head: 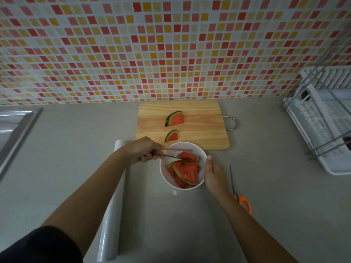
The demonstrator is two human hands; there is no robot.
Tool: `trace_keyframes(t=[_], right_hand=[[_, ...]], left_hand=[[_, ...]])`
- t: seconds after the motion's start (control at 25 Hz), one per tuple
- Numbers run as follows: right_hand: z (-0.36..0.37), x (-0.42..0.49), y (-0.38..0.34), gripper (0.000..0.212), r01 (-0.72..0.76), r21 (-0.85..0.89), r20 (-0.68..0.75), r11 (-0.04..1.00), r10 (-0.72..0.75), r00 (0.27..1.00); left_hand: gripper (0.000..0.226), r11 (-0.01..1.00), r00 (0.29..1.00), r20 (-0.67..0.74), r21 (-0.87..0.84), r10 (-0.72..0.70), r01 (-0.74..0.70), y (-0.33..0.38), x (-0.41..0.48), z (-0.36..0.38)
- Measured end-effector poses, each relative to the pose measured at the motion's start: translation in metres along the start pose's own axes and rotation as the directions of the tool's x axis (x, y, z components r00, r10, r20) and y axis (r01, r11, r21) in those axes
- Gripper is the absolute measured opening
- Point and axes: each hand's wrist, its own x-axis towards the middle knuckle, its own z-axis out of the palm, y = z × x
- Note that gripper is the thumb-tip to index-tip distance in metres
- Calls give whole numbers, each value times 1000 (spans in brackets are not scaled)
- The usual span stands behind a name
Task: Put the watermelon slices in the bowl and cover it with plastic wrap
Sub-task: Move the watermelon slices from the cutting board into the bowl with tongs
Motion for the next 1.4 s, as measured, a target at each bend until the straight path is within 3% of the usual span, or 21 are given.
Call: trace_keyframes(t=[0.12,0.24,0.32,0.4,0.48,0.76,0.88,0.96,1.08,1.2,1.32,1.4], right_hand=[[0,0,-1,48,11,7,-10,1000,-11,1000],[0,0,-2,46,4,18,8,1000,-5,1000],[0,0,-1,46,13,18,3,1000,-13,1000],[0,0,-1,46,16,27,1,1000,-16,1000],[0,-1,1,47,11,30,10,999,-11,1000],[-1,0,1,41,-45,34,13,998,44,999],[-1,0,1,42,-48,31,15,998,47,999],[-1,0,1,42,-56,29,13,998,55,998],[0,0,1,42,-59,36,9,998,58,998],[0,0,0,40,-58,37,12,998,58,998],[0,-1,1,39,-49,25,7,999,49,999],[0,0,1,40,-30,25,9,999,30,1000]], left_hand=[[37,994,1000,-10,112,-16,17,10,-11,-8],[35,987,988,-93,122,121,-110,17,-21,-38],[28,946,901,-327,249,284,-208,15,-17,-54],[21,813,752,-464,560,468,-160,2,0,-54],[29,714,722,-432,689,540,-122,-20,22,-49],[39,695,778,-330,695,535,-184,-25,80,-52],[34,678,735,-331,696,593,-234,-22,86,-54],[31,716,708,-382,653,595,-249,-21,86,-53],[27,824,743,-449,512,497,-241,-19,85,-52],[19,958,841,-461,90,283,-273,-19,81,-53],[20,902,921,-343,-315,183,-296,-23,70,-50],[17,847,934,-274,-416,230,-330,-26,56,-49]])
